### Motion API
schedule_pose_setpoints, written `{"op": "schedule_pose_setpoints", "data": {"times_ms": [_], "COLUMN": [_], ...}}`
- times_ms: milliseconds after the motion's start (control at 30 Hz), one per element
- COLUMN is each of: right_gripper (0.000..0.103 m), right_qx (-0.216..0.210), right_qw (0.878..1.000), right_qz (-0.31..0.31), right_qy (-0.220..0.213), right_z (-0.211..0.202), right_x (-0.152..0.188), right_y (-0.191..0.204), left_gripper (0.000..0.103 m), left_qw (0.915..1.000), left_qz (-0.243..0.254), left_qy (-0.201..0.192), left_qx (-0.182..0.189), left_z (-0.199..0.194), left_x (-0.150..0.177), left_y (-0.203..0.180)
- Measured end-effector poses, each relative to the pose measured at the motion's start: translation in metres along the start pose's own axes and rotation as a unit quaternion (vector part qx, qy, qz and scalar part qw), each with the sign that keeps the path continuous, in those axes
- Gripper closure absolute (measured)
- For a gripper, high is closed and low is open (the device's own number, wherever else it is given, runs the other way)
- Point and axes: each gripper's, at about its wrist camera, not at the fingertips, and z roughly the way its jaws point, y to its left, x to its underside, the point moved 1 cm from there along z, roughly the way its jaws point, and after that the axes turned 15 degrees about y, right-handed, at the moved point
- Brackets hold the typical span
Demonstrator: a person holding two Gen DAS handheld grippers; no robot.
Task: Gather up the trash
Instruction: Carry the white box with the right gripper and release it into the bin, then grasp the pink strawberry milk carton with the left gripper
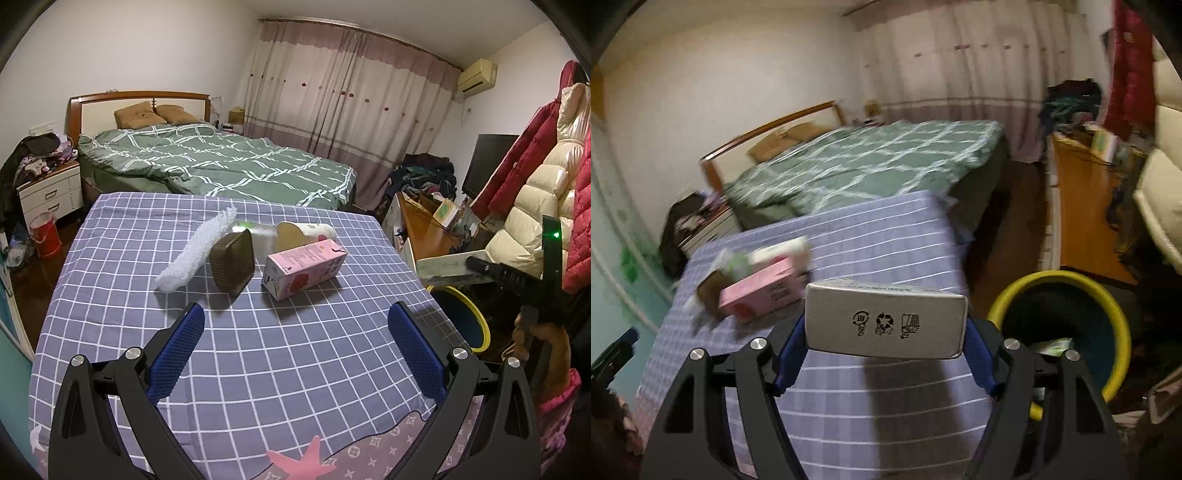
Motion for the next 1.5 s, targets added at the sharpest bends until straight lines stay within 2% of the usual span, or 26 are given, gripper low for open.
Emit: {"op": "schedule_pose_setpoints", "data": {"times_ms": [233, 367, 500, 933, 1500], "right_gripper": [0.034, 0.034, 0.034, 0.03, 0.029], "right_qx": [0.075, 0.095, 0.104, 0.092, 0.073], "right_qw": [0.993, 0.988, 0.984, 0.984, 0.987], "right_qz": [0.085, 0.117, 0.137, 0.147, 0.132], "right_qy": [0.016, 0.037, 0.049, 0.039, 0.049], "right_z": [0.017, 0.034, 0.047, 0.046, 0.054], "right_x": [0.004, 0.01, 0.016, 0.018, 0.016], "right_y": [-0.089, -0.124, -0.141, -0.149, -0.138], "left_gripper": [0.005, 0.005, 0.005, 0.005, 0.005], "left_qw": [0.9999, 0.9997, 0.9995, 0.9982, 0.9883], "left_qz": [0.008, 0.014, 0.021, 0.05, 0.127], "left_qy": [0.01, 0.018, 0.024, 0.034, 0.079], "left_qx": [0.004, 0.004, 0.005, 0.0, 0.028], "left_z": [0.015, 0.023, 0.03, 0.05, 0.128], "left_x": [-0.008, -0.012, -0.016, -0.028, -0.092], "left_y": [-0.012, -0.019, -0.027, -0.039, -0.032]}}
